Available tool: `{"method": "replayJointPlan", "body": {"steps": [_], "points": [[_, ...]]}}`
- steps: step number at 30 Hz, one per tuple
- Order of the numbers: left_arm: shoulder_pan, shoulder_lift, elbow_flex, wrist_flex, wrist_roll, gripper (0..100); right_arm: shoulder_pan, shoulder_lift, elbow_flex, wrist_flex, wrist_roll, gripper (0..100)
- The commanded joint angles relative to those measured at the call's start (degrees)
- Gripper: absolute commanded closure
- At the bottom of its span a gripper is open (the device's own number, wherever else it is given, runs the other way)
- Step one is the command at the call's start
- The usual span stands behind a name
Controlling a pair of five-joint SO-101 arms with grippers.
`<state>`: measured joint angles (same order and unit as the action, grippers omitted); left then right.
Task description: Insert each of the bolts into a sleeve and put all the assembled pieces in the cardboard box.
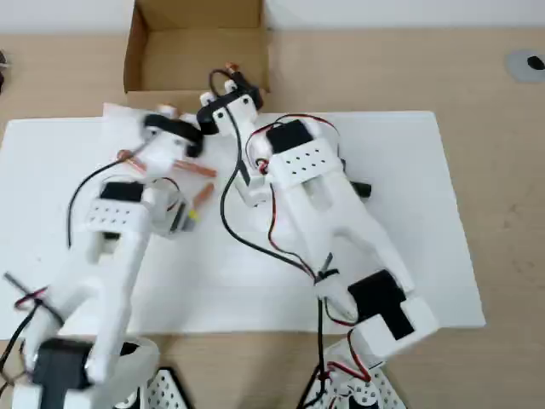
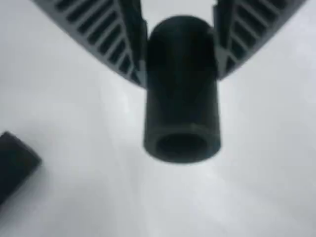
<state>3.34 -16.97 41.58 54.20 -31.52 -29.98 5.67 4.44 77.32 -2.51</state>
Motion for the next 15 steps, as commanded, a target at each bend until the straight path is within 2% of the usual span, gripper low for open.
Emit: {"method": "replayJointPlan", "body": {"steps": [1, 6, 15], "points": [[0.0, 3.4, -8.4, 3.7, -9.3, 76, -0.1, -3.2, -0.1, -0.9, 0.7, 98.6], [0.4, 8.5, -11.5, 4.2, -9.5, 76, -0.1, -3.2, -0.1, -0.9, 0.7, 98.6], [0.6, 9.6, -11.0, 4.2, -11.2, 76, -0.1, -3.3, -0.2, -0.9, 0.7, 98.6]]}}
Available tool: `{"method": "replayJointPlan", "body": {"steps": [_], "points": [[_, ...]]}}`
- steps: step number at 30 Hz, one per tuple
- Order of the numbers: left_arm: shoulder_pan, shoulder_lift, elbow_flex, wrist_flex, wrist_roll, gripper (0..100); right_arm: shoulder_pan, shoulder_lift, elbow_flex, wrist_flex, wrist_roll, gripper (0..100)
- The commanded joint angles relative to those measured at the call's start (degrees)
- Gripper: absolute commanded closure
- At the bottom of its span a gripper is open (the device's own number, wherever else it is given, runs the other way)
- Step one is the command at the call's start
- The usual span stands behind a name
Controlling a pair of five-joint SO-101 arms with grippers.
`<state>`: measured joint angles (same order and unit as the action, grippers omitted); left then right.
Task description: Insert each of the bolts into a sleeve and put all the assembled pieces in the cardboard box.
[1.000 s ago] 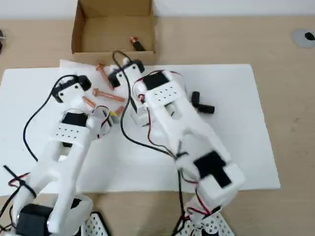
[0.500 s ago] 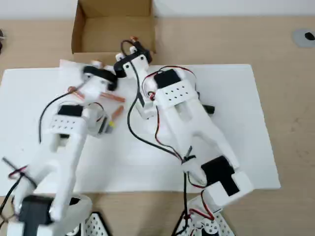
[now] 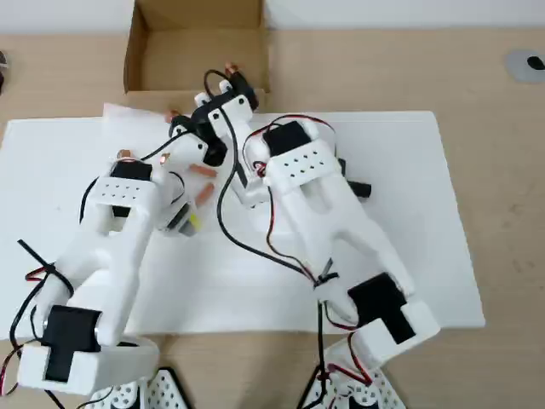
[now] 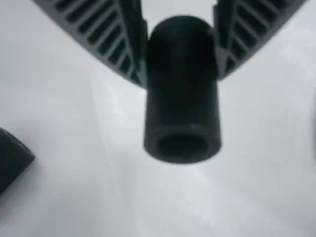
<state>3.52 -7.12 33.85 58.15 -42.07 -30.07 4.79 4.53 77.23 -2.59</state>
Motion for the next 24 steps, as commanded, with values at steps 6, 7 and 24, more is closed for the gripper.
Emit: {"method": "replayJointPlan", "body": {"steps": [6, 7, 24], "points": [[0.1, -0.2, -3.3, -2.9, 6.6, 79, 8.3, -2.4, -3.9, -0.5, 0.4, 98.6], [-0.3, -0.2, -3.3, -4.2, 9.8, 81, 9.9, -2.4, -4.8, -0.4, 0.4, 98.6], [4.7, 0.0, 0.3, -5.7, 16.4, 79, 14.9, -13.4, -4.9, -0.6, 0.7, 98.6]]}}
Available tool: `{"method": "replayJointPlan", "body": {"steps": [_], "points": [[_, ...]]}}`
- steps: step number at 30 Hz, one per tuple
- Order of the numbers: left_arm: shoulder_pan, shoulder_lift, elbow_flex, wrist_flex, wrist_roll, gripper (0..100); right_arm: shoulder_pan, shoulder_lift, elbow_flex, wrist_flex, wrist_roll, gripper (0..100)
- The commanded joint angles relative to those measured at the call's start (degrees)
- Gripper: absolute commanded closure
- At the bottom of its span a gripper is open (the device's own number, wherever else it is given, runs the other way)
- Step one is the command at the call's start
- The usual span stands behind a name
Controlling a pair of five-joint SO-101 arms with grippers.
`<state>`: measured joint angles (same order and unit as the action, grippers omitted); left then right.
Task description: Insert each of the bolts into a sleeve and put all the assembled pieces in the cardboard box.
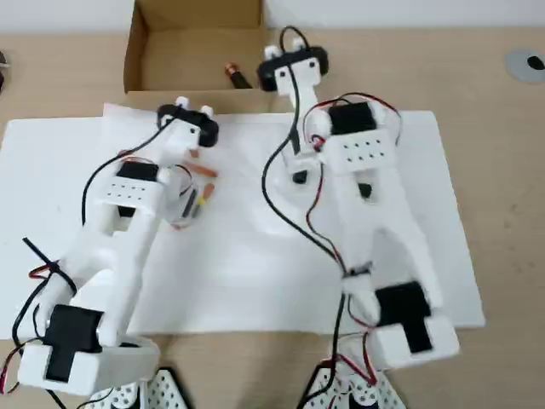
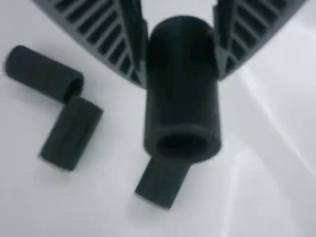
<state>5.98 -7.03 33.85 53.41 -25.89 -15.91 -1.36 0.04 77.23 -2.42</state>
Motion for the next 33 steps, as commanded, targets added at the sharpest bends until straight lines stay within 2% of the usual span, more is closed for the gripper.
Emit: {"method": "replayJointPlan", "body": {"steps": [1, 4, 13, 18, 28, 33], "points": [[2.9, 0.1, 1.1, -1.9, 0.2, 79, 0.7, -8.9, 0.6, -0.8, 0.5, 98.6], [3.3, 2.0, 1.7, -4.2, 0.3, 79, 0.6, -12.6, 2.6, -1.8, 0.6, 98.6], [-2.5, 4.0, 0.3, -4.3, 1.8, 80, 0.7, -13.3, 3.0, -1.9, 0.6, 98.6], [-2.9, 4.0, 0.5, -4.0, 1.5, 80, 0.7, -13.2, 3.1, -1.9, 0.6, 98.6], [-2.9, 4.2, 0.6, -3.9, 1.6, 91, 0.6, -13.2, 3.3, -1.9, 0.6, 98.6], [-2.5, 3.9, -2.9, 4.5, 1.4, 92, 0.6, -13.1, 3.3, -1.9, 0.6, 98.6]]}}
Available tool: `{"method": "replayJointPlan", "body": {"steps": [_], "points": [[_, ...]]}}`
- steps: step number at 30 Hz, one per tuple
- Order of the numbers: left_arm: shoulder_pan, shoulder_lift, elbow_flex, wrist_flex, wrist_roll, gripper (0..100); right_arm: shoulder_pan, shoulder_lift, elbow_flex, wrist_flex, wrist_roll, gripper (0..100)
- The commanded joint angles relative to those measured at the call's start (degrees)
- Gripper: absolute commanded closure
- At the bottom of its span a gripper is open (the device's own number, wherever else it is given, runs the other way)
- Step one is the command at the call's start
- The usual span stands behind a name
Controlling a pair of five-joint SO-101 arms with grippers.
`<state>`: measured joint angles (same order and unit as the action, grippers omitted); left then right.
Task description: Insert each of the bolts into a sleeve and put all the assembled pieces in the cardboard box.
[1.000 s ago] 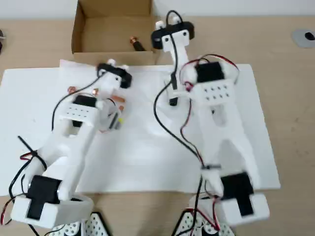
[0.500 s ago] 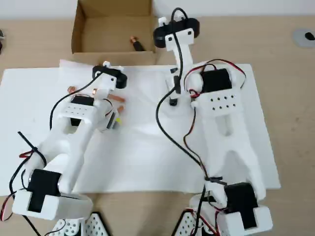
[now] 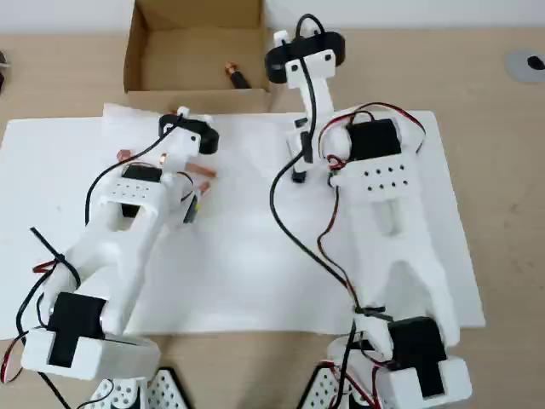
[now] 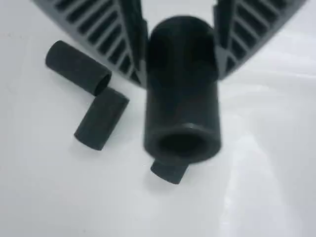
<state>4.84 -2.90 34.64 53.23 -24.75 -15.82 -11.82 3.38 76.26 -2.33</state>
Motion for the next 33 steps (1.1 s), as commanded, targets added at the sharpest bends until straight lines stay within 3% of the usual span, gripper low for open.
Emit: {"method": "replayJointPlan", "body": {"steps": [1, 5, 8, 16, 23, 30, 33], "points": [[-1.4, -0.2, -4.9, 7.0, 0.3, 92, 0.5, -2.7, 0.0, -1.0, 0.5, 98.6], [-1.5, -0.3, -11.1, 15.1, 0.4, 91, 0.4, -2.7, 0.0, -1.0, 0.5, 98.6], [-1.4, -0.3, -13.5, 17.3, 0.5, 85, 0.4, -2.7, 0.0, -1.0, 0.5, 98.6], [-1.5, -0.1, -8.4, 12.2, 0.4, 81, 0.4, -2.7, 0.0, -0.8, 0.5, 98.6], [-1.8, 0.0, -2.7, 2.7, 1.8, 81, 0.4, -2.7, 0.0, -0.8, 0.5, 98.6], [-1.5, 0.0, -1.3, 1.8, 1.5, 81, 0.4, -2.7, 0.0, -0.8, 0.5, 98.6], [-1.4, -0.1, -1.3, 1.8, 1.1, 86, 0.4, -2.7, 0.0, -0.8, 0.5, 98.6]]}}
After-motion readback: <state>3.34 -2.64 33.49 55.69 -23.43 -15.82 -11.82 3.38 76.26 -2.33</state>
